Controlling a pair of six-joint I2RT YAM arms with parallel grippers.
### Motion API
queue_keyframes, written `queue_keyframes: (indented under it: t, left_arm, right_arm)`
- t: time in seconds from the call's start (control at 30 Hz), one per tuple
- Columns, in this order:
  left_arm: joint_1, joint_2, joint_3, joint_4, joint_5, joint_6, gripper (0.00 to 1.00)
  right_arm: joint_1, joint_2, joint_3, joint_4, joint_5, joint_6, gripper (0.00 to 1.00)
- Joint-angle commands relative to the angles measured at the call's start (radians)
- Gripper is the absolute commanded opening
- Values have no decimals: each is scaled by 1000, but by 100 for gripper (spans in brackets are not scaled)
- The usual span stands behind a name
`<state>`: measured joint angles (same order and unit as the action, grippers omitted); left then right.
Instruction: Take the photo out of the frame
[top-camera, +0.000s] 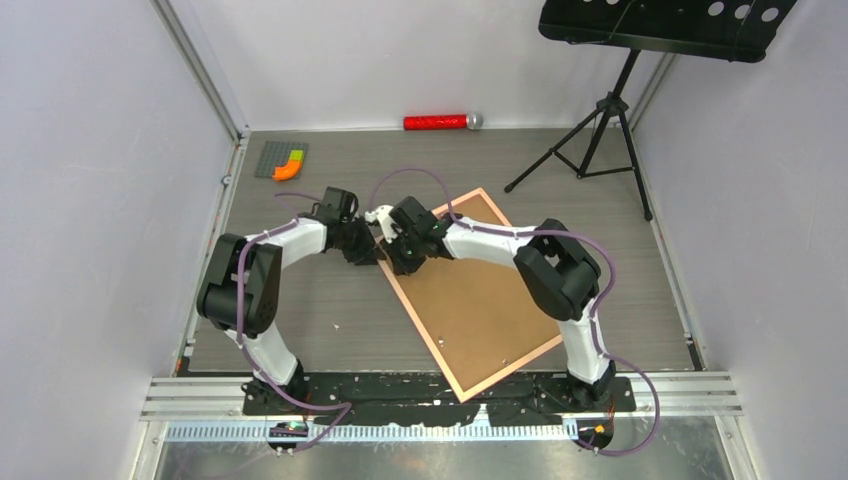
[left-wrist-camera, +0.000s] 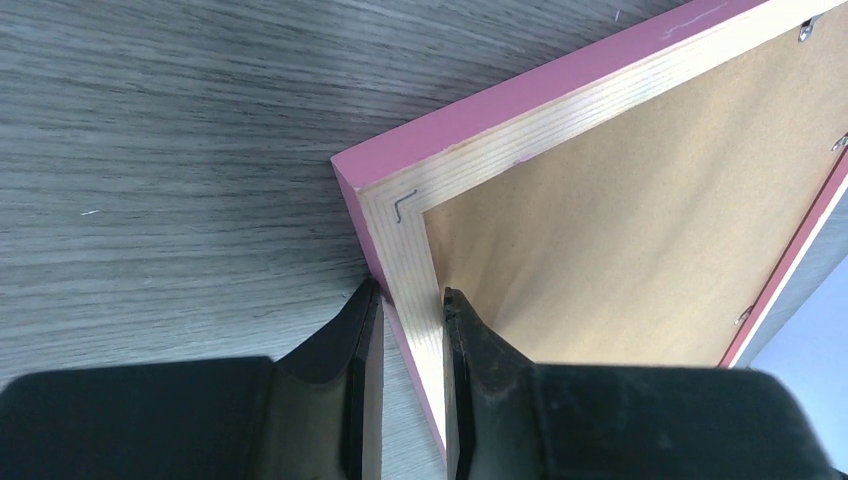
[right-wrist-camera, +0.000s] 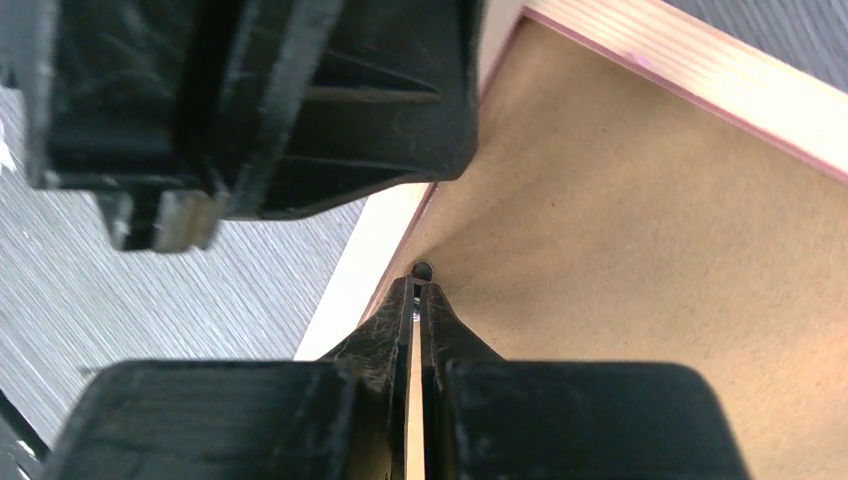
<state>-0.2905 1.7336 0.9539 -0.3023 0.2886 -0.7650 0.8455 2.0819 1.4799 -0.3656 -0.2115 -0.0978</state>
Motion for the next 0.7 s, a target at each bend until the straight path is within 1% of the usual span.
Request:
queue_keyframes:
  t: [0.0,0.07,0.13,0.2,0.3,0.4,0.5,0.53,0.57,0.6,0.63,0.67]
  left_arm:
    - [-24,48,-67,-146,-11,27,9]
    - [-24,44,-69,-155,-19,16,9]
    - [-25,36,-71,-155,-20,7,9]
    - [-24,24,-77,-154,-26,-1,9]
    - [-24,11,-82,-166,-41,-7,9]
    - [-23,-4,-90,-172,-52,-11,8]
    - [-22,-10,-90,-175,-47,-11,8]
    - [-22,-12,-88,-175,-45,-12,8]
    - [-21,-14,-86,-177,-46,-17,8]
    - [-19,-22,-90,-178,-52,-27,8]
    - [-11,-30,-98,-172,-57,-40,6]
    - [0,-44,-112,-162,-61,-57,4]
  right_arm:
    - [-43,2,-121,205,265,202,8]
    - [-48,-24,-134,262,269,215,11]
    - [-56,-46,-128,291,292,227,11]
    - [-71,-69,-126,326,279,237,11]
    - [-88,-126,-173,422,284,269,15]
    - [-100,-164,-214,456,318,300,18]
    - [-113,-215,-276,523,284,276,32]
    - [-114,-240,-287,536,278,269,34]
    - [-115,-254,-315,561,278,259,39]
    - [-115,-283,-332,572,281,255,42]
    - [-116,-296,-363,591,293,251,49]
    - [-121,-327,-389,596,312,252,53]
